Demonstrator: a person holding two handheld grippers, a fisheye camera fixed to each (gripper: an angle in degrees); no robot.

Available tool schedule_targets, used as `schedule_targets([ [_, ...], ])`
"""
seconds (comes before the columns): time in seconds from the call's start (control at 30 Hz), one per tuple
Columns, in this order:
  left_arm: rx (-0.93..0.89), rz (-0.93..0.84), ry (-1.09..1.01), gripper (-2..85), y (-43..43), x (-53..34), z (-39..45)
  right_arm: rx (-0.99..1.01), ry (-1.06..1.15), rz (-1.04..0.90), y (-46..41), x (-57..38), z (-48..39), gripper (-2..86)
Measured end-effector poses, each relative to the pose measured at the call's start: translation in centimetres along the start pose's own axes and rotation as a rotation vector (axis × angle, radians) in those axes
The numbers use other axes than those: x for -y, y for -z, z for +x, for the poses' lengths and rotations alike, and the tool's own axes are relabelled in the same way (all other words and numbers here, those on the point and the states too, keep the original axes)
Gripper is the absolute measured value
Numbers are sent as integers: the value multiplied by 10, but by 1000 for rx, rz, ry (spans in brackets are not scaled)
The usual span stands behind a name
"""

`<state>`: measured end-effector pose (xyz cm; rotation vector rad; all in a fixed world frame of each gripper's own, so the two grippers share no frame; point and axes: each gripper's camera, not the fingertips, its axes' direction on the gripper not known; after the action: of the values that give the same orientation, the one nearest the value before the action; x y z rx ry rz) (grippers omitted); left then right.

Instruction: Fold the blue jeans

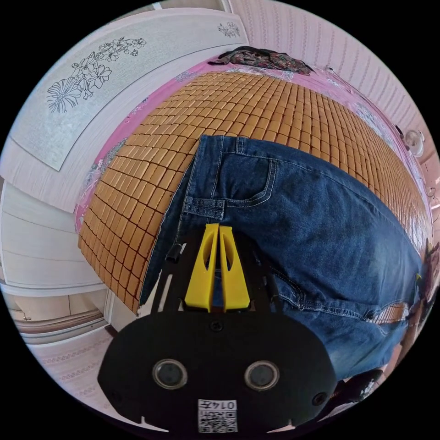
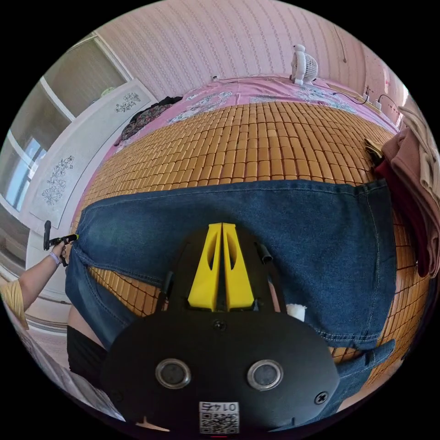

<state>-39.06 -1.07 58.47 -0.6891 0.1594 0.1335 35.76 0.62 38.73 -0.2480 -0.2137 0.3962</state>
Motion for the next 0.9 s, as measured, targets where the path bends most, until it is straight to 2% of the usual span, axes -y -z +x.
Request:
schedule_targets([
  [0.07,-35,2,-4,-10,1,-3,-8,-174,-90,77,19,4,24,-4],
  [0.17,-79,14,-1,-10,3,-10,-20,-338,-251,37,21,10,79,-4],
  [0.3,-72,6,-26,-10,8,-15,-28,-207,-267,49,21,20,125,-5],
  [0.43,-23,-35,-57,-10,16,-12,-30,-240,-223,-10,14,43,134,-5],
  [0.53,-84,-11,-11,-10,28,-21,-52,-249,-200,-42,31,41,140,-4],
  [0.7,-371,228,44,-10,90,-91,-109,-172,-176,60,126,-29,171,23],
  [0.77,-477,243,18,-10,109,-122,-119,-230,-218,45,170,-87,197,51],
  [0.9,-626,146,-141,-10,139,-194,-98,-319,-351,-58,206,-180,232,77],
])
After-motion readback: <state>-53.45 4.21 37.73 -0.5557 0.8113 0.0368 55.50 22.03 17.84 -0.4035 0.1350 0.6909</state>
